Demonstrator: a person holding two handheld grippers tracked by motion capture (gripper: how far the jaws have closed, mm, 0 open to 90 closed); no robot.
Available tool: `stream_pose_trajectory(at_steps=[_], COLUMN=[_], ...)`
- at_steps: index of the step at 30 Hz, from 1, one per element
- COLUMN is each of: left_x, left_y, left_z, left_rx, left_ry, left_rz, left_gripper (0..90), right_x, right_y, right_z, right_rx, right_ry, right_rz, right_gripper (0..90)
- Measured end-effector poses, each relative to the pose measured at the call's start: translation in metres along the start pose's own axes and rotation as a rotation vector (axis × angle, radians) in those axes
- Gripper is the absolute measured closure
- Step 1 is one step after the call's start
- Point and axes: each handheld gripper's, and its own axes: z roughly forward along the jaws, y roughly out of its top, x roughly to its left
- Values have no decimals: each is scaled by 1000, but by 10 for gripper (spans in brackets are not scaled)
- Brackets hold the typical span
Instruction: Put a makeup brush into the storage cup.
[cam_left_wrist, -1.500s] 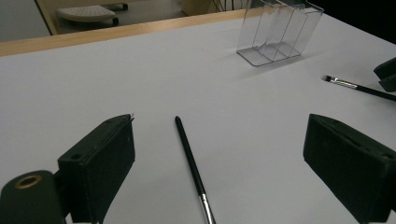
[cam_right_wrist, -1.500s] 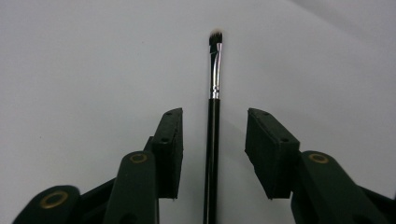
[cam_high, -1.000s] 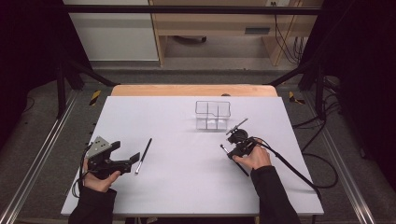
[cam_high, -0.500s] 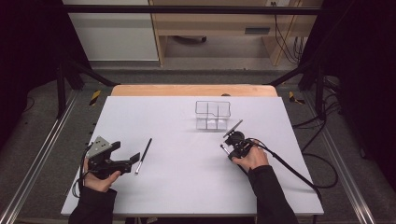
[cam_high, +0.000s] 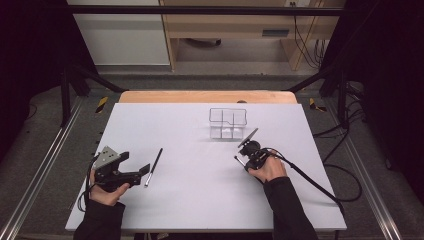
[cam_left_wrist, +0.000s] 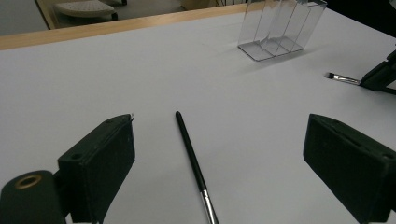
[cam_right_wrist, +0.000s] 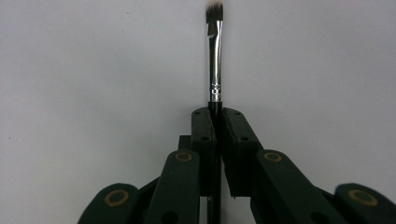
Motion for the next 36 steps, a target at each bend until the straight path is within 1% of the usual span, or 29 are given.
stream_pose_trajectory(at_steps=[1,3,6,7,8,10,11,16,19,23,24,26,27,31,36], left_x=[0,0,0,0,0,0,0,0,0,-1,-1,-1,-1,-1,-1], left_y=[0,0,0,0,0,0,0,0,0,0,0,0,0,-1,-1], left_z=[0,0,0,0,0,0,0,0,0,1,1,1,1,0,1], left_rx=[0,0,0,0,0,0,0,0,0,1,1,1,0,-1,1], left_ry=[0,0,1,1,1,1,1,2,2,2,2,3,3,4,4], left_rz=[0,0,0,0,-1,0,0,0,0,0,0,1,0,0,1], left_gripper=[83,83,83,83,83,83,83,83,83,83,83,83,83,83,83], right_x=[1,2,3,3,3,3,3,4,4,5,4,4,4,3,2], right_y=[1,2,1,1,0,0,-1,-4,-5,-8,-9,-10,-10,-13,-16], right_z=[0,0,-3,-4,-5,-9,-12,-23,-28,-36,-39,-42,-44,-50,-57], right_rx=[3,10,-2,-8,-16,-28,-44,-95,-137,-206,-231,-263,-287,-357,-440], right_ry=[-5,-21,-12,-15,-24,-18,-7,8,14,37,37,35,26,17,21], right_rz=[5,-9,-4,-2,-15,-9,-4,4,7,26,26,34,45,56,75], right_gripper=[842,842,842,842,842,843,842,843,843,843,843,843,843,842,843])
